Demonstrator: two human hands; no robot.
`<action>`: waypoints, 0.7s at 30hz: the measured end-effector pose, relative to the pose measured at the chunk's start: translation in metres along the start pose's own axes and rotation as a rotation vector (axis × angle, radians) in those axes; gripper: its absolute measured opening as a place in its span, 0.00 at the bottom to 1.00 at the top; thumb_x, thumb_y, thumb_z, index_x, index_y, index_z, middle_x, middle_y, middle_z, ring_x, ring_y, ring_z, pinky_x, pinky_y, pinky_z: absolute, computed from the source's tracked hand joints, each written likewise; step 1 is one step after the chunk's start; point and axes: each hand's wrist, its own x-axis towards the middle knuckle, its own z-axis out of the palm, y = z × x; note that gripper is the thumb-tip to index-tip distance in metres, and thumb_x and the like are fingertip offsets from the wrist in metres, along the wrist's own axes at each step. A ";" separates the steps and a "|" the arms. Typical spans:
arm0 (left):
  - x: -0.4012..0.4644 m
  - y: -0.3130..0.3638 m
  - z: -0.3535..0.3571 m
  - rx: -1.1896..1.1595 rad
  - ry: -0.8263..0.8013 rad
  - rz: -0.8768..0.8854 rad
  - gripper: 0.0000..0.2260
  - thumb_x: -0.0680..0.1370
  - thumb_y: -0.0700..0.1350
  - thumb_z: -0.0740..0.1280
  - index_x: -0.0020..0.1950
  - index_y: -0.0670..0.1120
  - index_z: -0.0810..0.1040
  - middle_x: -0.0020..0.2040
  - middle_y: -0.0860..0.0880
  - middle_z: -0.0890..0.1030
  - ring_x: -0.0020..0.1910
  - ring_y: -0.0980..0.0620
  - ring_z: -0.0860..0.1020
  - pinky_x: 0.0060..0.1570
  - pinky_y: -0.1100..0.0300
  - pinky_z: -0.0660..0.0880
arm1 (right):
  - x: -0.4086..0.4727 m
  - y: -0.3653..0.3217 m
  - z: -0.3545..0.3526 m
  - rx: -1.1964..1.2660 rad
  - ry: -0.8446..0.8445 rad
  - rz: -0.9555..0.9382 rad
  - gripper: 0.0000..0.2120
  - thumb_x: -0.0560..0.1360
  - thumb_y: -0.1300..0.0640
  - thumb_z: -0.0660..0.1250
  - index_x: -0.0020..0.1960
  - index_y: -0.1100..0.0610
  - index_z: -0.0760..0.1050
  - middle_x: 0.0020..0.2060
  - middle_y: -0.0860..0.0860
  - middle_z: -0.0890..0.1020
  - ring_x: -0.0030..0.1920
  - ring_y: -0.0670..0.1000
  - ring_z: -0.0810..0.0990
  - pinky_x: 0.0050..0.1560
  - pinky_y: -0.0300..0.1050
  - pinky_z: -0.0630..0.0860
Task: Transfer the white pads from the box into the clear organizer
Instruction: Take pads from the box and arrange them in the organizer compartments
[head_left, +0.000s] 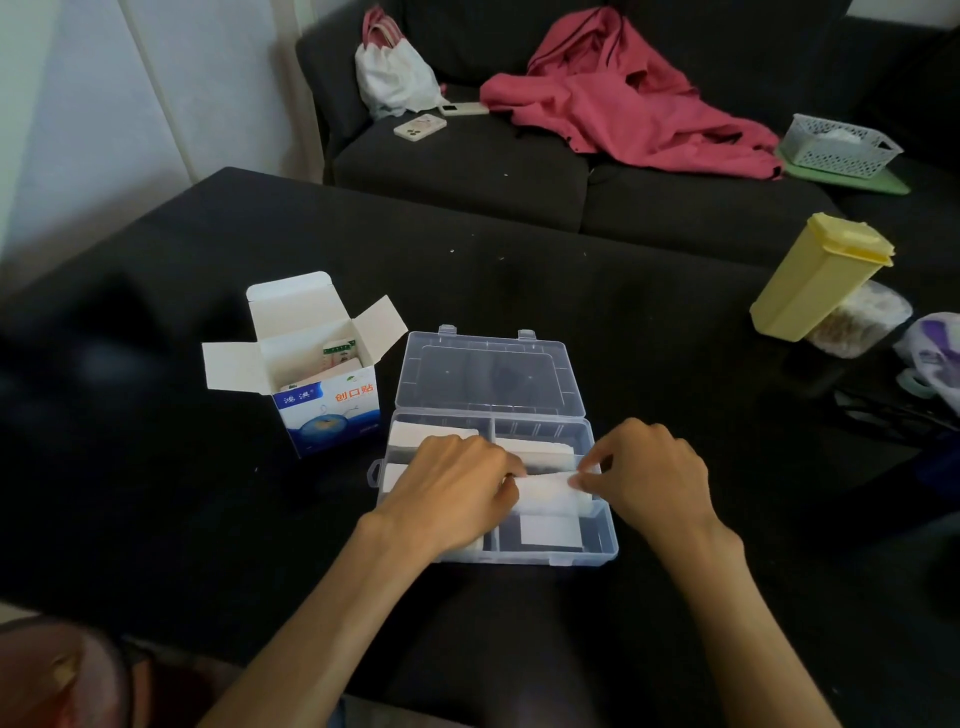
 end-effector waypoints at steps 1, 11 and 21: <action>0.001 0.000 0.001 -0.005 0.003 0.001 0.14 0.80 0.49 0.58 0.64 0.56 0.75 0.57 0.52 0.81 0.50 0.52 0.79 0.53 0.60 0.74 | 0.001 0.001 -0.001 0.020 -0.008 -0.038 0.09 0.70 0.45 0.71 0.48 0.46 0.80 0.43 0.45 0.77 0.41 0.45 0.75 0.54 0.47 0.77; 0.004 0.001 0.002 -0.053 0.079 -0.015 0.13 0.80 0.48 0.60 0.63 0.58 0.76 0.52 0.52 0.82 0.48 0.53 0.79 0.50 0.60 0.75 | 0.007 0.005 0.009 0.006 -0.113 -0.138 0.11 0.74 0.46 0.66 0.54 0.47 0.80 0.50 0.46 0.79 0.46 0.45 0.73 0.61 0.46 0.70; 0.004 0.000 0.002 -0.074 0.057 -0.044 0.13 0.79 0.48 0.62 0.62 0.57 0.78 0.55 0.53 0.81 0.49 0.53 0.79 0.53 0.62 0.75 | 0.005 -0.001 0.006 0.067 -0.007 -0.118 0.08 0.68 0.45 0.73 0.43 0.47 0.82 0.48 0.45 0.79 0.46 0.45 0.74 0.59 0.49 0.73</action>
